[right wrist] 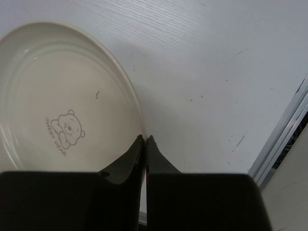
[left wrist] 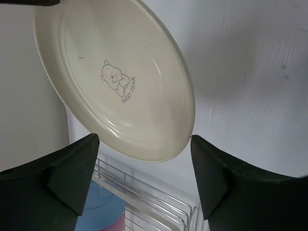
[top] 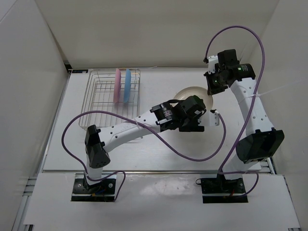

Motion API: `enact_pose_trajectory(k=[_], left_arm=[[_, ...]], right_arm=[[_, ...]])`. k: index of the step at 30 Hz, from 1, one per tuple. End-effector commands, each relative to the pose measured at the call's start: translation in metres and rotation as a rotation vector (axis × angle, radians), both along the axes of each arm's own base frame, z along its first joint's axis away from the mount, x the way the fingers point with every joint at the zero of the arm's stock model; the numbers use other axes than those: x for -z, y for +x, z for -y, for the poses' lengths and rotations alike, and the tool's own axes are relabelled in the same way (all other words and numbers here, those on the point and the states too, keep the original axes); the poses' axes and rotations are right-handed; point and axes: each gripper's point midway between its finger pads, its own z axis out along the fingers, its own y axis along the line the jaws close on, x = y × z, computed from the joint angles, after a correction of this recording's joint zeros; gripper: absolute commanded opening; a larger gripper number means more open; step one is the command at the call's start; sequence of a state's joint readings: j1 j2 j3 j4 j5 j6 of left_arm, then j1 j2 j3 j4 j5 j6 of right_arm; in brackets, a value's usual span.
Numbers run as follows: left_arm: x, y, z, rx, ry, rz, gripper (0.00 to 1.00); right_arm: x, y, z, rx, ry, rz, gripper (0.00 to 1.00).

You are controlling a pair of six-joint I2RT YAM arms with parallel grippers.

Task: Unload the plates from the dish rack

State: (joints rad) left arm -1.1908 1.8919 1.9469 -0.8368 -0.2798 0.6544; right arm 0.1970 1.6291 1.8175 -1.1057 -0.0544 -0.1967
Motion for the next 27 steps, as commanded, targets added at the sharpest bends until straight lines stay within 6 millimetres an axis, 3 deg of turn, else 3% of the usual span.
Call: enact_pose_trajectory(k=[1,2,6,9,15,16,18,19,20,23,24,25,27], left_arm=[[-0.066,0.001,-0.007,-0.032,-0.168,0.048,0.9],[-0.064,0.0,-0.008,-0.038,-0.166,0.038,0.99],[-0.075,-0.001,-0.014,-0.051,-0.19,0.046,0.99],[-0.088,0.006,-0.031,-0.087,-0.211,0.07,0.99],[-0.128,0.053,-0.089,-0.283,-0.368,0.078,0.99],[-0.132,0.069,-0.111,-0.352,-0.392,0.08,0.99],[-0.142,0.087,-0.133,-0.422,-0.44,0.098,0.99],[-0.145,0.105,-0.158,-0.502,-0.465,0.103,0.99],[-0.147,0.11,-0.168,-0.517,-0.489,0.095,0.99],[-0.143,0.136,-0.211,-0.631,-0.533,0.06,0.99],[-0.145,0.138,-0.222,-0.653,-0.546,0.052,0.99],[-0.148,0.144,-0.24,-0.692,-0.58,0.044,0.99],[-0.136,0.148,-0.255,-0.725,-0.573,0.013,0.99]], right_arm=[[-0.005,0.005,0.003,0.02,0.031,0.016,0.0],[-0.002,0.003,0.001,0.013,0.039,0.005,0.0],[0.001,0.017,0.006,0.049,0.064,0.018,0.0],[0.0,0.038,0.011,0.09,0.128,0.02,0.0],[0.019,0.083,0.025,0.161,0.161,0.091,0.0],[0.02,0.096,0.029,0.18,0.174,0.124,0.0],[0.032,0.107,0.032,0.215,0.209,0.12,0.0],[0.048,0.113,0.037,0.236,0.21,0.097,0.0],[0.052,0.122,0.035,0.237,0.227,0.113,0.0],[0.087,0.132,0.039,0.269,0.233,0.067,0.0],[0.095,0.135,0.039,0.277,0.237,0.056,0.0],[0.116,0.137,0.038,0.288,0.211,0.019,0.0],[0.136,0.144,0.043,0.308,0.185,0.004,0.0]])
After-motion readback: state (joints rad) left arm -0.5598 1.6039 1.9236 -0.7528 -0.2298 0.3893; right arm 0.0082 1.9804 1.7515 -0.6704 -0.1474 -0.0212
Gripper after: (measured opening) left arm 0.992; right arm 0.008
